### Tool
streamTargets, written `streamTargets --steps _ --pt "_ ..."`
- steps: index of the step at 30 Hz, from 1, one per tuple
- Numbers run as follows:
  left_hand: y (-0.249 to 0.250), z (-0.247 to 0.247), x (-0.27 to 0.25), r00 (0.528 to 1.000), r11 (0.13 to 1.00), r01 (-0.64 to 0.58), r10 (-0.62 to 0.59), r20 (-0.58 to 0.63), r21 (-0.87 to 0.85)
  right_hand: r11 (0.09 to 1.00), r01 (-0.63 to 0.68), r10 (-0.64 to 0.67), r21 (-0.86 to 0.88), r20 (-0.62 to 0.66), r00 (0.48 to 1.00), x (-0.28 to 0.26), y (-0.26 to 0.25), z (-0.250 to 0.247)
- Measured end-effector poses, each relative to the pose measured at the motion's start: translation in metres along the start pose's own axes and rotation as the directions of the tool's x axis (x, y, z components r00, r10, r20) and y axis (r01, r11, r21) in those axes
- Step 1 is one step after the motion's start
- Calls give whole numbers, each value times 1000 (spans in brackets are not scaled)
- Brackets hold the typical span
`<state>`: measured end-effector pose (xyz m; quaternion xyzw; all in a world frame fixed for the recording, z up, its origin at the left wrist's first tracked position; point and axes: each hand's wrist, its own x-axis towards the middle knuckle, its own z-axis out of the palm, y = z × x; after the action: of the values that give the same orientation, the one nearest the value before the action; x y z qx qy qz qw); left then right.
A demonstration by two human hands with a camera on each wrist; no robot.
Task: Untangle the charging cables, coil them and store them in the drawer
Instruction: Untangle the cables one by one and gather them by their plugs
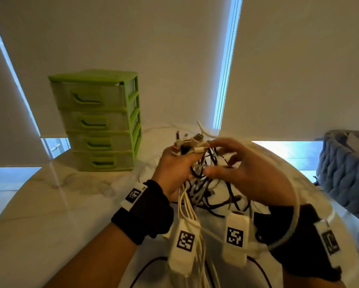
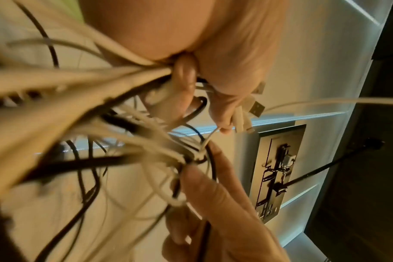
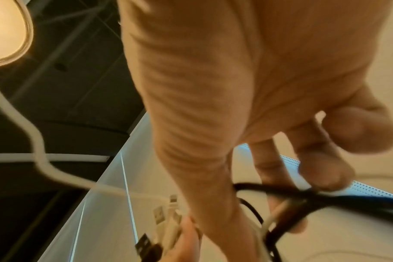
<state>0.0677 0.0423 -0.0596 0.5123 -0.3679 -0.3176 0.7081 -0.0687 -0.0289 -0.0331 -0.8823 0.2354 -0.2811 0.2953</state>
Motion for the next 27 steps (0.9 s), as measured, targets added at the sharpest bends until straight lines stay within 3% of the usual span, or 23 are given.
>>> streamTargets --steps 3,6,8,12,16,17,18,20,22,24,27 --pt "3 -12 4 999 999 17 -18 -32 -46 994 -98 100 -48 45 994 1 4 -2" --pt "4 -28 6 995 986 50 -63 -75 -158 975 -165 190 151 -174 966 3 24 -12" --pt "4 -39 10 985 971 39 -77 -152 -234 943 -212 285 257 -293 913 6 39 -15" --pt "1 -53 18 940 977 100 -156 -304 -189 870 -274 431 410 -360 827 8 51 -13" --pt "-1 -70 24 909 984 94 -148 -390 -154 851 -251 500 461 -568 653 5 66 -21" --pt "-1 -71 24 907 986 81 -133 -399 -146 863 -279 493 421 -586 643 7 65 -19" --pt "1 -69 24 911 988 65 -117 -396 -141 879 -316 473 356 -578 664 9 62 -15" --pt "7 -58 22 938 990 27 -73 -340 -140 914 -390 394 115 -483 782 13 48 0" --pt "14 -45 21 969 996 -8 -14 -248 -85 919 -360 273 -160 -403 874 12 26 14" --pt "20 -37 21 986 998 -55 49 -162 -35 902 -274 152 -332 -351 924 12 8 25" --pt "25 -33 19 989 991 -131 129 -69 -20 907 -257 167 -333 -275 947 17 4 37"
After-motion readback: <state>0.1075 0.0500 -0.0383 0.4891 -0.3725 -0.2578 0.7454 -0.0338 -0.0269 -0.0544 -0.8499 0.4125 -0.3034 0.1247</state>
